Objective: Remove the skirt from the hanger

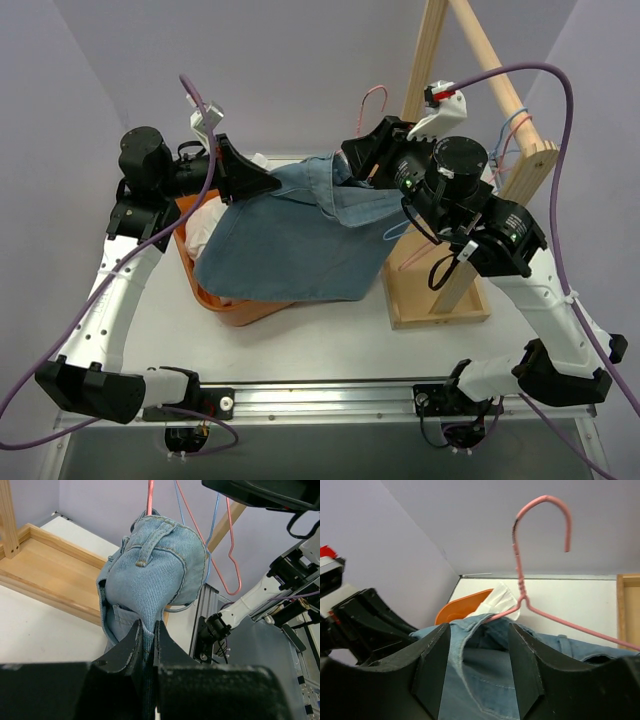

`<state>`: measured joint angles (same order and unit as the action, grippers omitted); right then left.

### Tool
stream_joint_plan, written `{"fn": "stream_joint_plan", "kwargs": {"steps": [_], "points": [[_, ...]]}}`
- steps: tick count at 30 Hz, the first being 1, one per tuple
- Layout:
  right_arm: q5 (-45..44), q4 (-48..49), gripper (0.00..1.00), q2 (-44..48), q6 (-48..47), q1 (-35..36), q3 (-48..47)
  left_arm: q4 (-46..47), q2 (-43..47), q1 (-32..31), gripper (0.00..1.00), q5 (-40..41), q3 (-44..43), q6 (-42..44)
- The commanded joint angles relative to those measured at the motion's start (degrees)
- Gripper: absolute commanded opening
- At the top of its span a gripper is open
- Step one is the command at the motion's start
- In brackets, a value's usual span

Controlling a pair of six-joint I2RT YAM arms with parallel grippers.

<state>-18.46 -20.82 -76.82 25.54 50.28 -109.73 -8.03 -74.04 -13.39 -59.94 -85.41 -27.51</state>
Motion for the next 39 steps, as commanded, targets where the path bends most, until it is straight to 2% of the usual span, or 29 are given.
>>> {"fn": "stream_joint_plan", "kwargs": {"steps": [1, 7, 12, 20, 23, 24, 27, 31, 36, 39], "points": [[-1.05, 0.34, 0.45, -1.05, -0.84, -1.85, -0.84, 3.99, 3.2, 0.38, 0.02, -0.53, -1.08, 0.88], [-0.27, 0.95, 0.47, -1.58, -1.81, -4.75, 1.89, 4.34, 4.78, 0.47, 0.02, -1.32, 0.76, 0.7], [2.46, 2.62, 0.47, -1.41, -1.63, -7.21, 4.7, 13.2, 5.66, 0.47, 0.02, -3.16, 4.28, -5.18], [6.32, 3.76, 0.43, -2.72, -0.14, -8.71, 5.67, 14.71, 6.63, 0.38, 0.02, -3.6, 6.04, -6.85], [7.47, 5.08, 0.33, -2.73, 0.91, -8.71, 6.9, 15.68, 6.02, 0.38, 0.02, -3.43, 5.6, -7.56], [8.43, 5.26, 0.2, -2.72, 1.0, -8.71, 8.03, 15.5, 5.84, 0.38, 0.02, -3.17, 5.08, -7.56], [9.58, 5.7, 0.0, -2.64, 1.27, -8.71, 10.23, 14.45, 5.4, 0.38, 0.02, -2.46, 4.11, -7.12], [9.06, 6.23, 0.0, -1.76, 1.79, -8.71, 12.52, 14.19, 5.84, 0.38, 0.02, -2.37, 3.84, -6.95], [6.77, 5.62, 0.0, -0.09, 2.06, -8.8, 12.88, 11.98, 8.29, 0.38, 0.38, 0.17, 6.83, -4.4], [6.77, 5.44, 0.0, 0.7, 2.23, -8.8, 13.66, 12.86, 9.09, 0.38, 0.43, 0.35, 8.06, -4.92]]}}
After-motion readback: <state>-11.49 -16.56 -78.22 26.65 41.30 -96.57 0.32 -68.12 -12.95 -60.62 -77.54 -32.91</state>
